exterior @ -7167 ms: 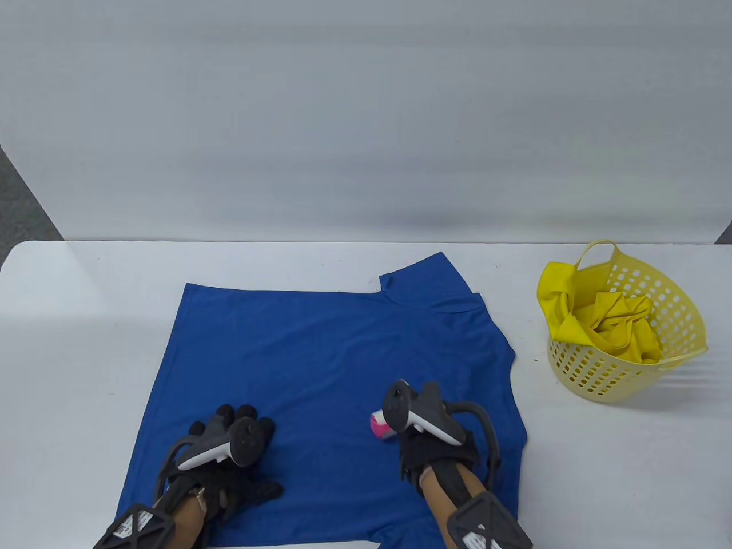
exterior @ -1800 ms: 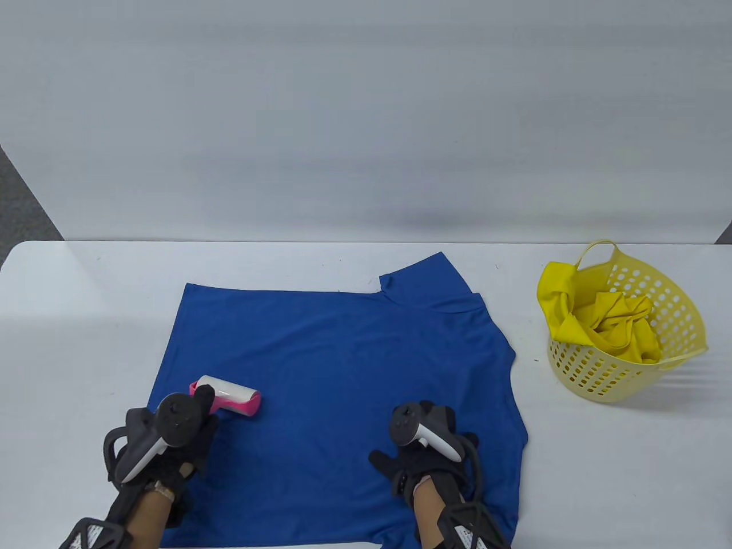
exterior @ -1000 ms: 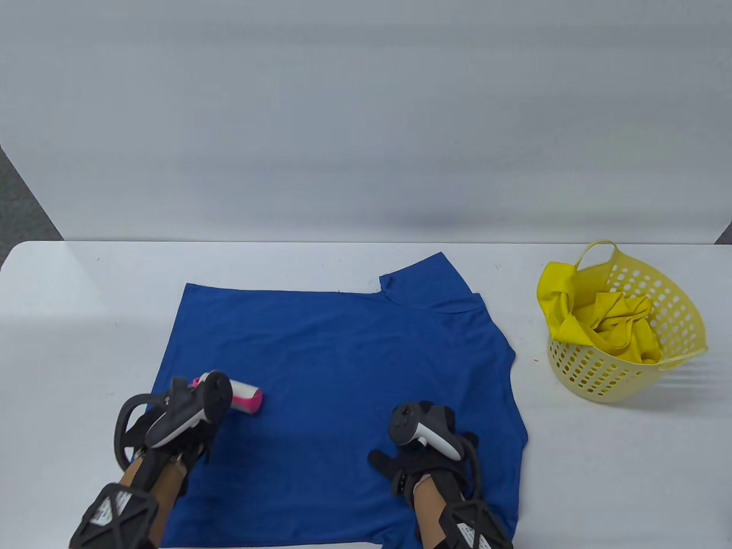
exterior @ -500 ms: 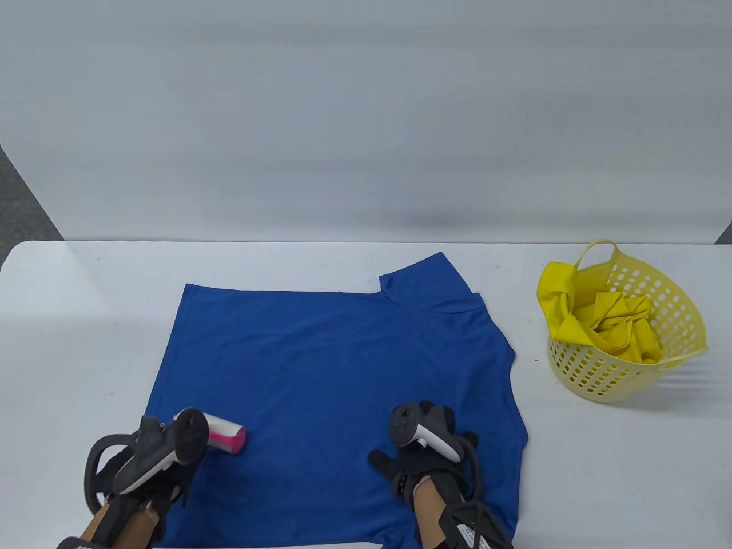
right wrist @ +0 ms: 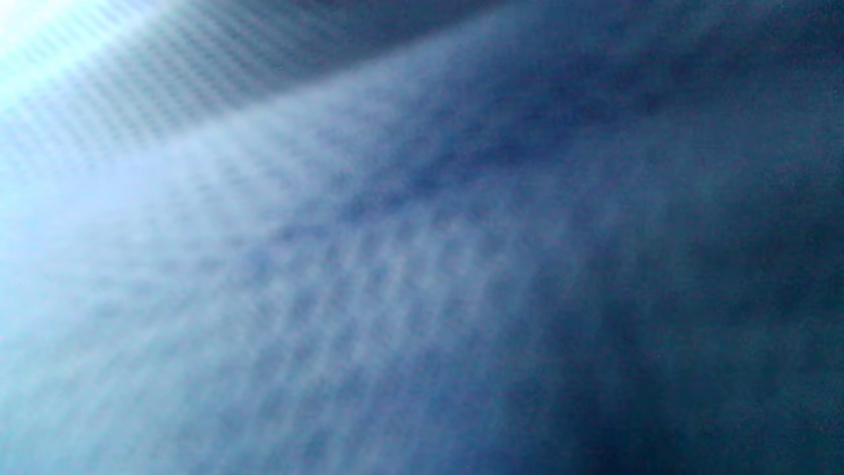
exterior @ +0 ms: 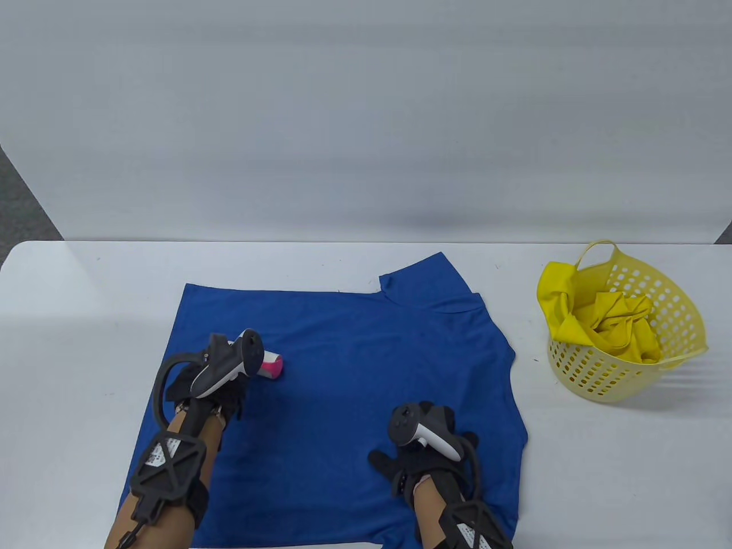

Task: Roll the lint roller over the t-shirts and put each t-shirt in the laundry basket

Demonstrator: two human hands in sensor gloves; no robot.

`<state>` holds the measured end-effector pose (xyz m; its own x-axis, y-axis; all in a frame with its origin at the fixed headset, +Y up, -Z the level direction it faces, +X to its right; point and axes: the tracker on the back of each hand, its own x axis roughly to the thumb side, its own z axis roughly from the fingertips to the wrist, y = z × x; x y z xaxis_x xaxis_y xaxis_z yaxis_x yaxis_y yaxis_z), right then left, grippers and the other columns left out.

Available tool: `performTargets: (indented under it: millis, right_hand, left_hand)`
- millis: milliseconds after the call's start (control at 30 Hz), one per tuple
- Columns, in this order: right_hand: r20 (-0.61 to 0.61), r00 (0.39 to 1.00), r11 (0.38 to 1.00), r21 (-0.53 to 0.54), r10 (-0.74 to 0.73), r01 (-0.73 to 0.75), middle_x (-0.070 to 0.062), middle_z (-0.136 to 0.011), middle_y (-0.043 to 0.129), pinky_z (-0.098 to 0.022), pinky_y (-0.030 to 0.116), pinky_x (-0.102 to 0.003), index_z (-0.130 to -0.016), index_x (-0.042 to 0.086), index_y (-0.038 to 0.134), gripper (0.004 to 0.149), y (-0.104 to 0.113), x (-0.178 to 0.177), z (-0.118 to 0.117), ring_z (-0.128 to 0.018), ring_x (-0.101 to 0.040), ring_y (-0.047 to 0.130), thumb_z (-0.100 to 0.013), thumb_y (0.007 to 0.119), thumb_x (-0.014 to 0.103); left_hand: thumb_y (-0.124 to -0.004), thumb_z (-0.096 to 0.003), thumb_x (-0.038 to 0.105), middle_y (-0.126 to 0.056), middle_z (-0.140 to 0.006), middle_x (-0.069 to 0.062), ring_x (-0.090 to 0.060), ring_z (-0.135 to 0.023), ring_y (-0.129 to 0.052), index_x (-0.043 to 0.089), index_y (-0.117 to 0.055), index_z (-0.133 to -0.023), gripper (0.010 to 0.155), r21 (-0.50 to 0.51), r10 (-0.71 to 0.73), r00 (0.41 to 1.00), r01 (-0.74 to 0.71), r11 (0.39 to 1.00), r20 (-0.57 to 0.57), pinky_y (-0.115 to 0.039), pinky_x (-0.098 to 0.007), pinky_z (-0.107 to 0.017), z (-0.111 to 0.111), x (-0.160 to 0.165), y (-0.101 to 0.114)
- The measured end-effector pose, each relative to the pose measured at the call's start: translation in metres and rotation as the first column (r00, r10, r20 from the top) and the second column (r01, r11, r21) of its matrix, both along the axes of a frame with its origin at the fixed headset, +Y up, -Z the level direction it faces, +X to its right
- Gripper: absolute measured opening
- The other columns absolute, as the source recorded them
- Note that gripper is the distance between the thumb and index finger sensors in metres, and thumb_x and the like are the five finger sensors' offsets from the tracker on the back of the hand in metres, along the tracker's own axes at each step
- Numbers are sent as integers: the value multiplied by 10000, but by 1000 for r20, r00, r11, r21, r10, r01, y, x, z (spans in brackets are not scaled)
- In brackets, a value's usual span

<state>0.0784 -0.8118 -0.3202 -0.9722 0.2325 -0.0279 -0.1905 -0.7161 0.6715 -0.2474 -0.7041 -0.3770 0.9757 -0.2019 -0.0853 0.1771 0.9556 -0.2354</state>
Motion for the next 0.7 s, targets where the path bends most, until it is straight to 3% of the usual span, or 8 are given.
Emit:
performTargets:
  millis: [400, 567, 700]
  right_hand:
    - [1, 1000, 1000, 16, 12, -12, -156, -873, -302, -385, -56, -812, -858, 290, -148, 820, 0, -1, 1, -745, -493, -284, -419, 420, 685]
    - [1, 1000, 1000, 17, 11, -11, -154, -874, -301, -386, -57, -812, -859, 291, -147, 819, 0, 0, 1, -745, -492, -284, -419, 421, 685]
    - [2, 1000, 1000, 16, 10, -10, -154, -873, -302, -385, -57, -811, -858, 291, -147, 819, 0, 1, 1, -744, -491, -286, -419, 422, 684]
  left_hand:
    - [-780, -506, 479, -945, -853, -81, -186, -475, -1067, 303, -668, -1025, 559, -17, 119, 993, -119, 993, 25, -894, -452, -346, 127, -57, 1]
    - [-789, -500, 482, -965, -835, -84, -190, -456, -1074, 304, -699, -1015, 553, -26, 128, 991, -128, 991, 25, -896, -456, -335, 150, -67, 3]
    - [-781, -501, 492, -955, -850, -69, -188, -463, -1062, 323, -696, -1018, 551, -21, 156, 988, -155, 988, 14, -888, -452, -342, 144, -69, 3]
